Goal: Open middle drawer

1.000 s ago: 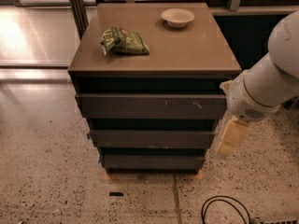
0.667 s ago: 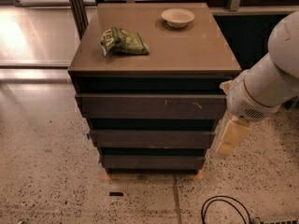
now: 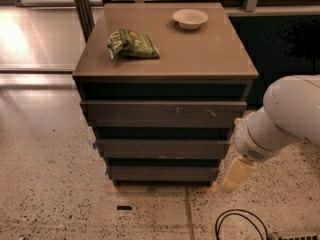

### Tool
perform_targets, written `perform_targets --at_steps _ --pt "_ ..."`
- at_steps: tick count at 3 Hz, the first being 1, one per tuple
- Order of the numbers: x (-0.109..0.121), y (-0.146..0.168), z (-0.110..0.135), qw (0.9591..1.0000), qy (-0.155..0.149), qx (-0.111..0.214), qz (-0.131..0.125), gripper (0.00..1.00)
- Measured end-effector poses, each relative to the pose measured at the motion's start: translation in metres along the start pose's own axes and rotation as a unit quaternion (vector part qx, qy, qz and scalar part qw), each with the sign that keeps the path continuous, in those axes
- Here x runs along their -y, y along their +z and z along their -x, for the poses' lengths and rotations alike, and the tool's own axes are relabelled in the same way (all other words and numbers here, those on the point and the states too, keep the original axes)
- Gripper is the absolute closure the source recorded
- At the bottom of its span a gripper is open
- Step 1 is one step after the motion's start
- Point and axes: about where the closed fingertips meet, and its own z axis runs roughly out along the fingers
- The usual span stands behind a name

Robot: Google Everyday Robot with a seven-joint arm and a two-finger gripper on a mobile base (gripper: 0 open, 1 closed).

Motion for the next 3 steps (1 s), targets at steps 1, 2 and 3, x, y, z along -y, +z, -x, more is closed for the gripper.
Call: perform_targets --at_steps 1,2,3 --pt "-0.009 0.055 -0.008 0.9995 0.026 0.007 0.013 0.0" --pt "-0.01 0.1 -0.014 0.9958 0.058 0.055 0.044 0.0" --pt "-0.01 0.099 -0.014 0.9959 0.058 0.054 0.044 0.0"
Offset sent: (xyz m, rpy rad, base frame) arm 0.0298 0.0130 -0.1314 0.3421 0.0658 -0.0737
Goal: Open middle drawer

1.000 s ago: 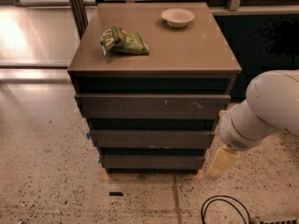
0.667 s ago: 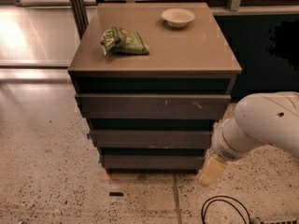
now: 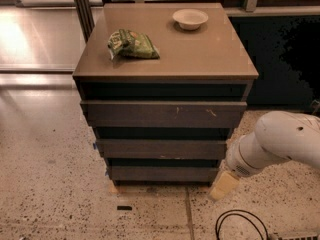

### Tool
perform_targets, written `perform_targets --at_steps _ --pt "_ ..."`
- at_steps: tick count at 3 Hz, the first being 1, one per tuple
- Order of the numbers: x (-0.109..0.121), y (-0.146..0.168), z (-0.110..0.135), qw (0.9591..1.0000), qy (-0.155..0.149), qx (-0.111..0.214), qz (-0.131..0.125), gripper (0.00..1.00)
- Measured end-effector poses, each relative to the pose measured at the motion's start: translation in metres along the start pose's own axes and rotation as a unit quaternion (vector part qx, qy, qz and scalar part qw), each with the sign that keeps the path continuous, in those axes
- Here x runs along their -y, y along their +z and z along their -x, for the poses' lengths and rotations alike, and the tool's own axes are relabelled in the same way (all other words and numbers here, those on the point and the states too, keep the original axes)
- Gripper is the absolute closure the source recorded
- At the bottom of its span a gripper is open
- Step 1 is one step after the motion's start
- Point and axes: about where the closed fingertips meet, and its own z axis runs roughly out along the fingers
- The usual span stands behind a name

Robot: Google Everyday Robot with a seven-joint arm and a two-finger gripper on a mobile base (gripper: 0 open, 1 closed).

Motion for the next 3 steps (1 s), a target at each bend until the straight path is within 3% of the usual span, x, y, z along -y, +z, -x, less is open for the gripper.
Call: perform_targets --at_steps 1,2,3 --pt "-0.003 0.008 0.004 0.9998 -0.012 0.013 0.004 0.0" --pt "-0.009 0.025 0.012 0.9978 -0.047 0.041 0.02 0.0" --pt "-0.022 0.044 0.01 0.9901 -0.114 0.058 0.058 0.0"
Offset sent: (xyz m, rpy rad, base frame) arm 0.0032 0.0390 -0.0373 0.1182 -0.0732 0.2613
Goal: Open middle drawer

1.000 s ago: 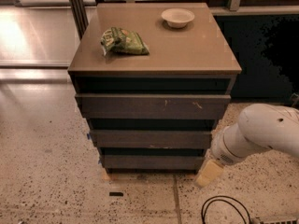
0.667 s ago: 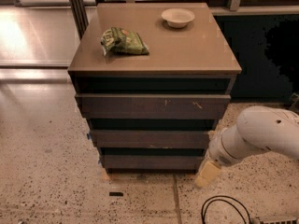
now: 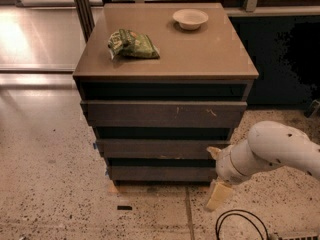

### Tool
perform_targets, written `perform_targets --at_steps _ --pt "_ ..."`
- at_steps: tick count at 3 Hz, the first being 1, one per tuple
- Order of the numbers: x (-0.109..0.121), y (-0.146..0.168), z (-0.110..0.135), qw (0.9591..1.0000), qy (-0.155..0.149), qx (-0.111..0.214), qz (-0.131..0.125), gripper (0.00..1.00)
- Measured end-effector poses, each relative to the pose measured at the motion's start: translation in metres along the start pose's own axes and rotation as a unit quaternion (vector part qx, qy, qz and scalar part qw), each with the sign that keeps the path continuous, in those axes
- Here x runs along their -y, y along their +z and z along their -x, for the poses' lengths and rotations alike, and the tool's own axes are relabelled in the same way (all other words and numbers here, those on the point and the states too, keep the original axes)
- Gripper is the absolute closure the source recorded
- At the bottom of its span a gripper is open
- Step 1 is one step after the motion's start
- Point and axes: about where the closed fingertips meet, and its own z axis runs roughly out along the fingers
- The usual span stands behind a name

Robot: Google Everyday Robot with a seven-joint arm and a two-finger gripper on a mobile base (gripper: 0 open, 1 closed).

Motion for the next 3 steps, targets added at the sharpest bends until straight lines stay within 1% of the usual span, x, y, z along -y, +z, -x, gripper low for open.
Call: perform_targets --at_steps 1,2,3 --pt "-0.001 0.001 0.0 0.9998 -0.022 -0.001 0.001 0.0" --pt "-0.001 0.001 0.0 0.9998 -0.022 0.0 0.001 0.0" --pt "-0.002 0.018 -0.005 0.9995 -0.03 0.007 -0.008 0.0"
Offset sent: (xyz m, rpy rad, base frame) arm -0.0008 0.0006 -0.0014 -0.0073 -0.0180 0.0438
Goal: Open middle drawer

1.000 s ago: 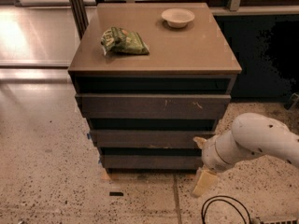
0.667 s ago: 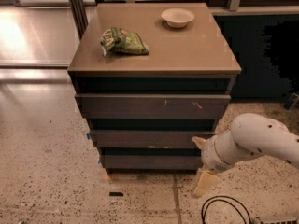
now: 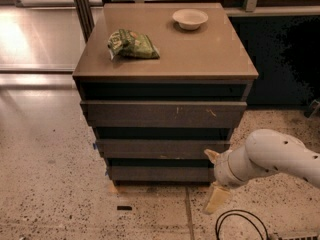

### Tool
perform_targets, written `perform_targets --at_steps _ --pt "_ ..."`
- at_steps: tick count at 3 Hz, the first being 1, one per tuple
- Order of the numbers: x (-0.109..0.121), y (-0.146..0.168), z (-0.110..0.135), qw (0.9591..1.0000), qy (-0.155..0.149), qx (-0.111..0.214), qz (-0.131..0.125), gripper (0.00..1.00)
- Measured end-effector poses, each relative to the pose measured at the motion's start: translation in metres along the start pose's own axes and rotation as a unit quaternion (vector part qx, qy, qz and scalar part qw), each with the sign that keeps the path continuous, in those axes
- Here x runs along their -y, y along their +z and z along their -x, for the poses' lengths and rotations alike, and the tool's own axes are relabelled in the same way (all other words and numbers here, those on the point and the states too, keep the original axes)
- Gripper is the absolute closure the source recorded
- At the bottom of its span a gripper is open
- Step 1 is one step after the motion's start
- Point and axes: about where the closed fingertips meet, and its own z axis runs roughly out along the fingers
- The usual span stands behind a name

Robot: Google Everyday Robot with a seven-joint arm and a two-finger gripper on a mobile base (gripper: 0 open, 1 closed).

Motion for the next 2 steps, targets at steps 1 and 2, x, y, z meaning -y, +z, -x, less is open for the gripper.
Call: perform_targets --at_steps 1,2 --pt "-0.001 0.033 -0.011 0.9997 -0.015 0.001 -0.02 0.0" --pt "0.016 0.057 -0.013 0.9986 -0.03 -0.003 -0.043 0.0"
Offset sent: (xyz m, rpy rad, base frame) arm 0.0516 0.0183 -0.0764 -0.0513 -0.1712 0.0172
